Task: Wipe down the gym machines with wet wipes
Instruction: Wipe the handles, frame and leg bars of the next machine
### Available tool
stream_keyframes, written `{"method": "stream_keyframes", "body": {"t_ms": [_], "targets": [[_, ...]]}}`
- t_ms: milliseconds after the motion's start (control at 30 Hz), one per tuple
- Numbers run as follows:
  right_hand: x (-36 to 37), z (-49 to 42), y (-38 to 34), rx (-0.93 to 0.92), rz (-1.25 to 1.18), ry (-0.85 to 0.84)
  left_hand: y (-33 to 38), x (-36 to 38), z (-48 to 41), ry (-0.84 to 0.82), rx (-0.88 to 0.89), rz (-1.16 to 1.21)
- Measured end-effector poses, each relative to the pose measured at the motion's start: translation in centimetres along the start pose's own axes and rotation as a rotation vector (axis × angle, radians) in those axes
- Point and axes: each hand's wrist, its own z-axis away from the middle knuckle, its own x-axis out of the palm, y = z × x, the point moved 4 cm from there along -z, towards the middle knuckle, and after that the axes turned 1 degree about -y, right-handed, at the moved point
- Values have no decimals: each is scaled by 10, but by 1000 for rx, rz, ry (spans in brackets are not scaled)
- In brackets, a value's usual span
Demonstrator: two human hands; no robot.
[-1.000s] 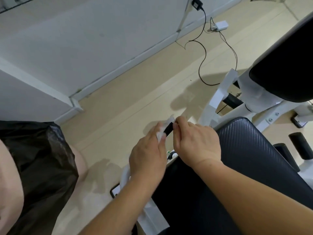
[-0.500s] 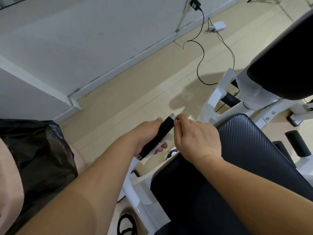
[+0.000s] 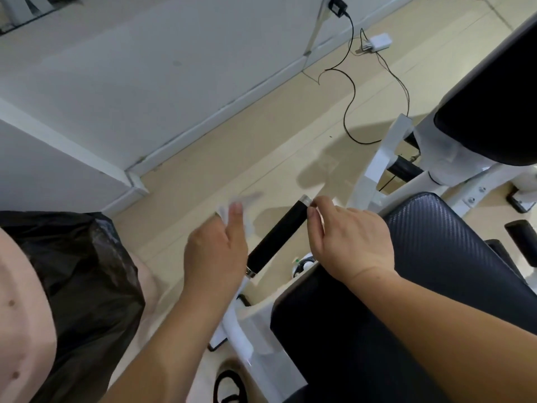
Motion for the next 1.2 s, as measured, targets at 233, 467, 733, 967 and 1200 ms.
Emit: {"method": "stream_keyframes", "body": {"t_ms": [233, 467, 733, 967, 1200], "targets": [[0, 0, -1, -5, 14, 8, 3, 69, -5, -448, -172, -61], [0, -1, 0, 2, -4, -13, -4, 80, -35, -1005, -583, 273], [-1, -2, -1, -1, 9, 3, 7, 58, 37, -107, -87, 17], [-1, -1, -1, 9, 19, 17, 9, 64, -7, -401, -108, -83], [0, -1, -2, 1, 15, 20, 17, 90, -39, -769, -396, 275]]}}
